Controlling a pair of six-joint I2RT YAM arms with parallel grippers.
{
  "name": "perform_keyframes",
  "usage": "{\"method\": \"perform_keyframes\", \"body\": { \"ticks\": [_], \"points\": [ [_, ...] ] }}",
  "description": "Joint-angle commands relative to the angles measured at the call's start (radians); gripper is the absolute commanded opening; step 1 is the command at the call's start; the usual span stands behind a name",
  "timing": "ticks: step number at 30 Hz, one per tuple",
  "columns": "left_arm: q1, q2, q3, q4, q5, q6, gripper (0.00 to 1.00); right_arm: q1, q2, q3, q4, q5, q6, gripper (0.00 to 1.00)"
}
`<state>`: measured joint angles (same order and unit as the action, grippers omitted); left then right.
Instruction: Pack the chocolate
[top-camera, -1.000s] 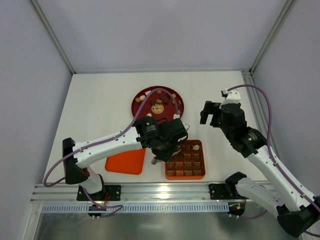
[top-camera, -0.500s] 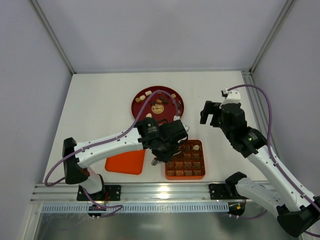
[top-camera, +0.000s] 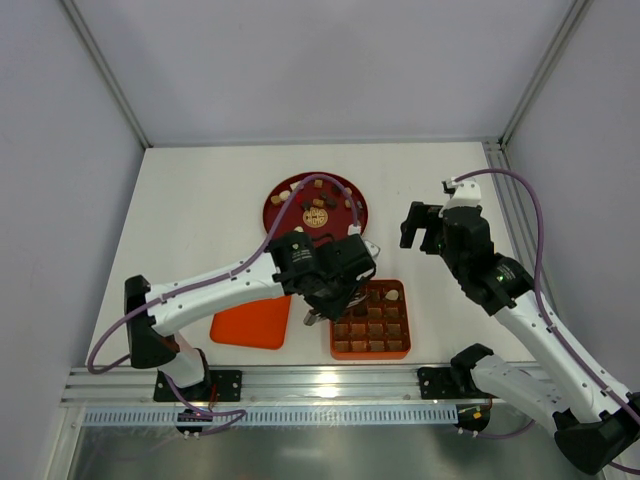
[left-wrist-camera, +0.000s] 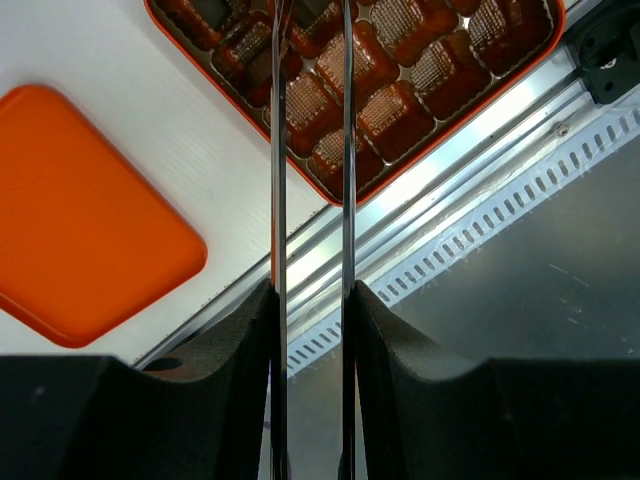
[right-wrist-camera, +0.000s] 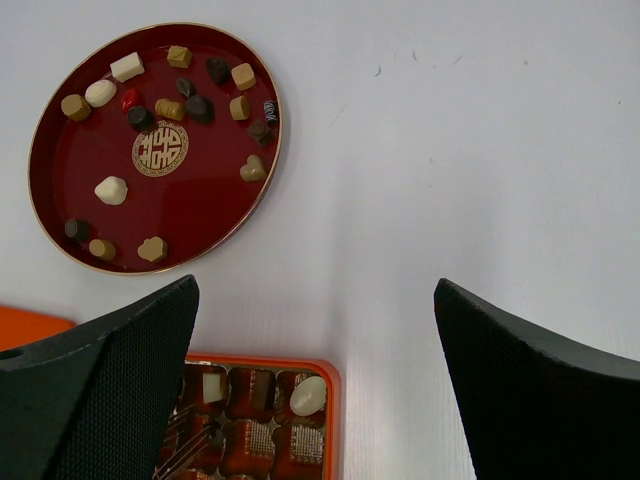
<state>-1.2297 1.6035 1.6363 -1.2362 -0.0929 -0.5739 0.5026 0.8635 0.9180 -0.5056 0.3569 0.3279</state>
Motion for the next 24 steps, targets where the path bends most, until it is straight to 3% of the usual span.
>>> {"method": "perform_keyframes", "body": {
  "ticks": [1, 8, 12, 16, 19, 24],
  "points": [
    [0.039, -0.051, 0.074, -0.005, -0.039, 0.034, 0.35, 0.001, -0.004, 0.036, 0.016, 0.007, -0.003, 1.0],
    [0.349, -0.047, 0.147, 0.027, -0.022, 0.127, 0.36, 0.001, 0.011, 0.042, 0.026, -0.035, -0.007, 1.0],
    [0.667, 0.018, 0.168, 0.104, -0.054, 0.181, 0.37, 0.001, 0.022, 0.048, 0.026, -0.073, -0.009, 1.0],
    [0.907, 0.157, 0.168, 0.213, -0.06, 0.171, 0.37, -0.001, 0.025, 0.055, 0.03, -0.098, -0.016, 1.0],
    [1.036, 0.248, 0.2, 0.29, -0.059, 0.161, 0.36, 0.001, 0.025, 0.064, 0.025, -0.113, -0.018, 1.0],
    [1.134, 0.432, 0.27, 0.356, -0.096, 0.164, 0.37, 0.001, 0.008, 0.05, 0.021, -0.115, -0.016, 1.0]
  ]
}}
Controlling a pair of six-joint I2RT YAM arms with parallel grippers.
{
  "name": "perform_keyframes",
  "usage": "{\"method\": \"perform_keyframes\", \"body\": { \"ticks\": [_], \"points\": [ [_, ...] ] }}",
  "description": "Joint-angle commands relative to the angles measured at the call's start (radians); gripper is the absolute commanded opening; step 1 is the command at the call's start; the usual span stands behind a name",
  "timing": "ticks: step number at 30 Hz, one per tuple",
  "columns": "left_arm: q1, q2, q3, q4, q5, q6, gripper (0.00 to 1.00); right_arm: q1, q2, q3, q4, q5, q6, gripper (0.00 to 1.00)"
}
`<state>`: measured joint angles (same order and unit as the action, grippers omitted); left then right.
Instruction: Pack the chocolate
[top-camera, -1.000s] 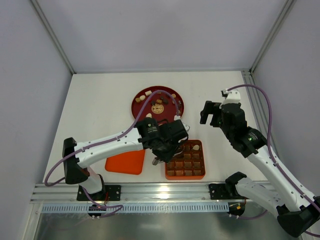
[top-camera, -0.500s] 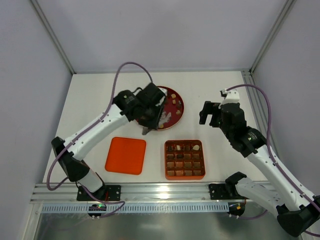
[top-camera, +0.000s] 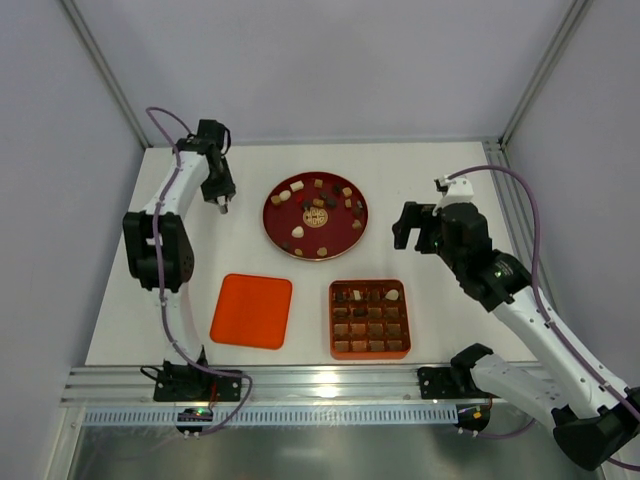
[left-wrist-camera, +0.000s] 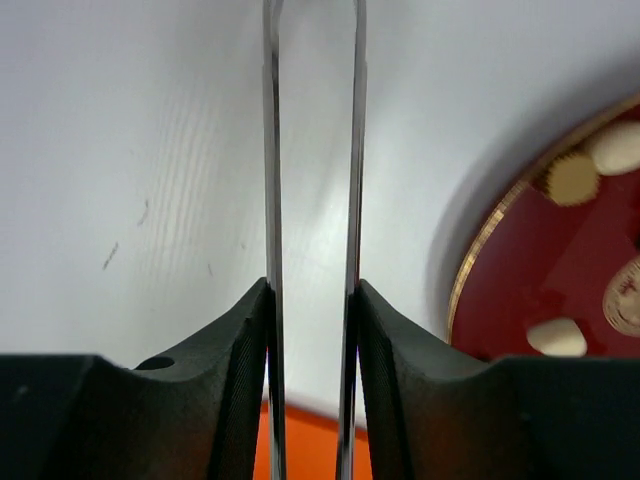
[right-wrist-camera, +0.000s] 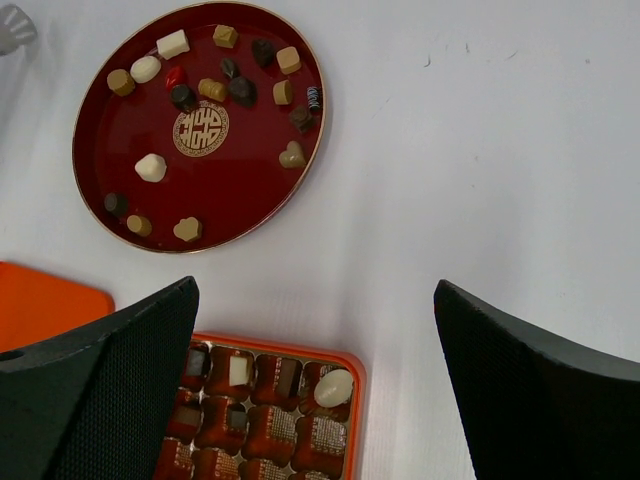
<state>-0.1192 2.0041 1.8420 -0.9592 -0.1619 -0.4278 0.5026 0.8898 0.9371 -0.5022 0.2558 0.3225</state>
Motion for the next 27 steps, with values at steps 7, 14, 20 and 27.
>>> {"method": "perform_keyframes", "body": {
  "ticks": [7, 14, 20, 27],
  "points": [
    [0.073, 0.191, 0.109, 0.068, -0.011, 0.041, 0.52, 0.001, -0.043, -0.007, 0.025, -0.007, -0.002, 1.0],
    [0.079, 0.281, 0.108, 0.051, -0.001, 0.034, 0.63, 0.001, -0.037, -0.017, 0.037, -0.016, -0.003, 1.0],
    [0.079, 0.285, 0.103, 0.054, -0.001, 0.032, 0.71, 0.001, -0.042, -0.024, 0.037, -0.02, -0.005, 1.0],
    [0.079, 0.246, 0.143, 0.034, -0.001, 0.047, 0.83, -0.001, -0.046, -0.032, 0.039, -0.017, -0.007, 1.0]
  ]
}}
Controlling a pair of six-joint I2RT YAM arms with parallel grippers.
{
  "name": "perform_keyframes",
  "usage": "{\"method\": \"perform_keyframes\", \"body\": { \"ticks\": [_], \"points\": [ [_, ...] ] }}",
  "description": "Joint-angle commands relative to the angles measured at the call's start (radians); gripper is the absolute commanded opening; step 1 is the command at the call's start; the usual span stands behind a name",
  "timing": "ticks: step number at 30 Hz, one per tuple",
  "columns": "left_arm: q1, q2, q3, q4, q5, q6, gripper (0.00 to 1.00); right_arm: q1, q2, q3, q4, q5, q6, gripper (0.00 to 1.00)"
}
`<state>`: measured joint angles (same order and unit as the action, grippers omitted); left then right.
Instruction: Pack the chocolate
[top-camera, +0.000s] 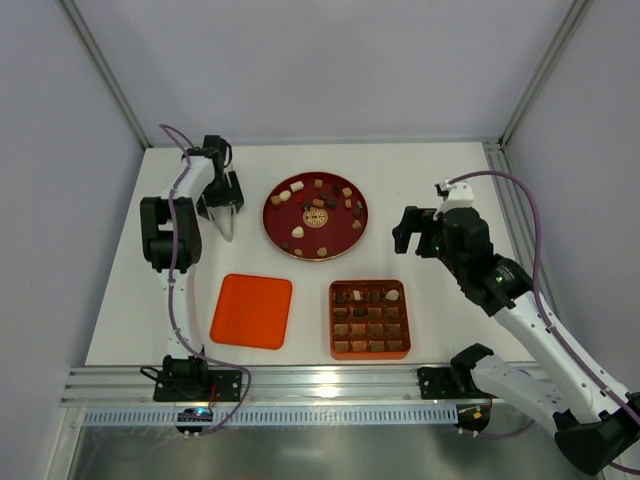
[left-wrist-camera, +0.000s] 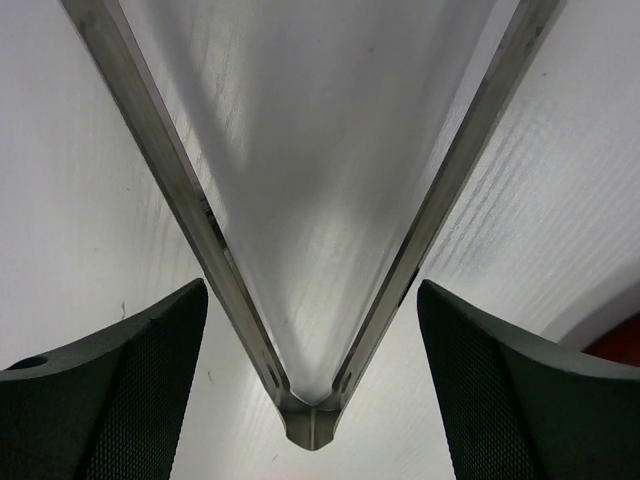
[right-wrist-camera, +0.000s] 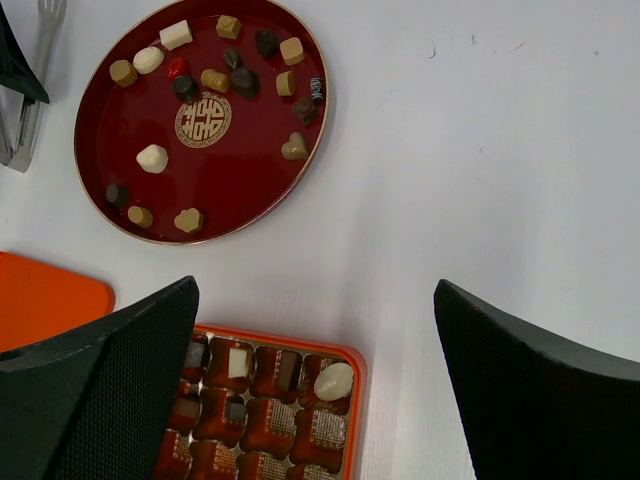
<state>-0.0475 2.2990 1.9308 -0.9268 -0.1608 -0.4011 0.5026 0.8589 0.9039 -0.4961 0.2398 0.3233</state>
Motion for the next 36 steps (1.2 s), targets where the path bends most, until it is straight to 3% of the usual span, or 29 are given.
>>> {"method": "perform_keyframes", "body": {
  "ticks": [1, 11, 27, 36],
  "points": [
    [0.008, -0.055, 0.065, -0.006, -0.003, 0.024, 0.84, 0.001, -0.014, 0.001, 0.034, 0.0, -0.007, 1.0],
    [0.008, -0.194, 0.082, -0.06, 0.009, 0.036, 0.84, -0.001, -0.011, 0.009, 0.025, 0.001, -0.015, 1.0],
    [-0.089, -0.666, -0.456, -0.044, 0.089, -0.001, 0.66, 0.001, -0.018, -0.014, 0.014, -0.06, -0.02, 1.0],
    [-0.15, -0.763, -0.699, -0.035, 0.101, -0.01, 0.52, 0.001, -0.015, -0.054, 0.044, -0.119, 0.002, 1.0]
  ]
}}
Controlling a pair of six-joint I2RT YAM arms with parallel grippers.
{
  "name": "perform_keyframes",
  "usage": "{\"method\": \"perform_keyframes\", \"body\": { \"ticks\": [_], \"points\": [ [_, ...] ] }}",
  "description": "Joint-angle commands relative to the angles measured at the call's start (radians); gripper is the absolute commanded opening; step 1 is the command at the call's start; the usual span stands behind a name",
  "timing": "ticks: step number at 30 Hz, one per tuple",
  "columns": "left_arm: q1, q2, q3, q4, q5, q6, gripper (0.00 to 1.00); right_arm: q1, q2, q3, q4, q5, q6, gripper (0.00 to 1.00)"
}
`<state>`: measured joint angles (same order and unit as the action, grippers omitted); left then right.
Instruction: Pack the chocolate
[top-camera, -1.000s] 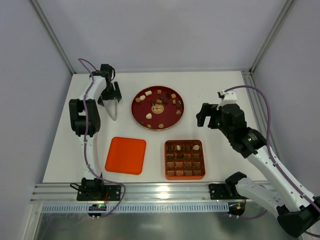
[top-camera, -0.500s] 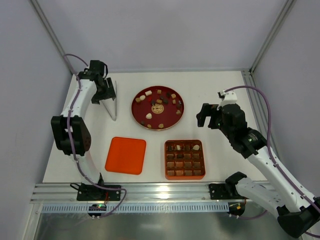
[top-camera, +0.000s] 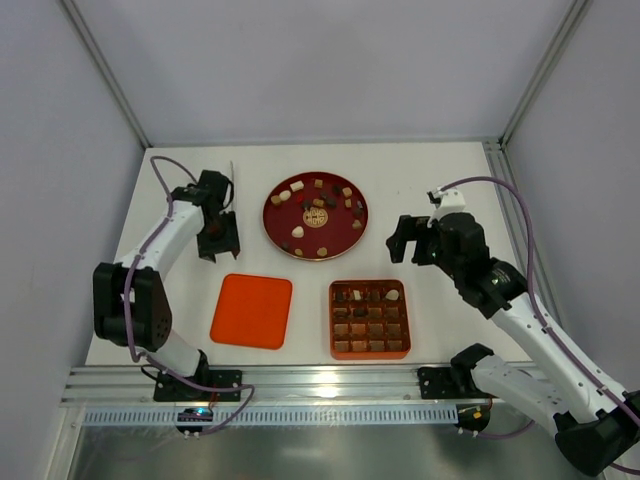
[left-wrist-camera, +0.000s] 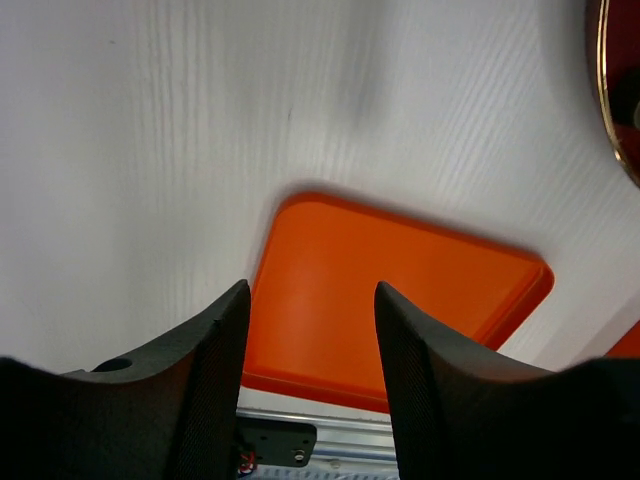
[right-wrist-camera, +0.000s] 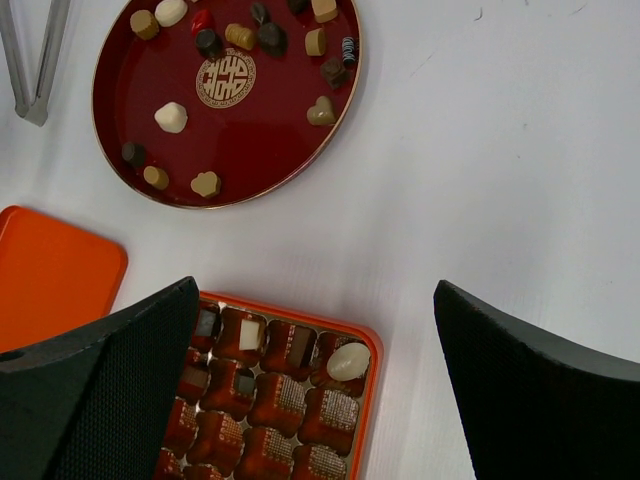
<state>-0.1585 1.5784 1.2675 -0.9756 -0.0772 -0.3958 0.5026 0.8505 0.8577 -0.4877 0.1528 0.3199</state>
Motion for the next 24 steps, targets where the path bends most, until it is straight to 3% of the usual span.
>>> {"method": "perform_keyframes", "body": {
  "ticks": [1, 14, 24],
  "points": [
    [-0.085, -0.049, -0.043, 0.006, 0.013, -0.023, 0.52, 0.001, -0.008, -0.011, 0.037, -0.033, 0.005, 1.0],
    [-0.481, -0.067, -0.125, 0.098, 0.059, -0.248, 0.49, 0.001, -0.016, -0.029, 0.035, -0.036, 0.018, 1.0],
    [-0.585, 0.049, -0.152, 0.137, -0.001, -0.29, 0.42, -0.001, -0.041, -0.055, 0.043, -0.097, 0.048, 1.0]
  ]
}}
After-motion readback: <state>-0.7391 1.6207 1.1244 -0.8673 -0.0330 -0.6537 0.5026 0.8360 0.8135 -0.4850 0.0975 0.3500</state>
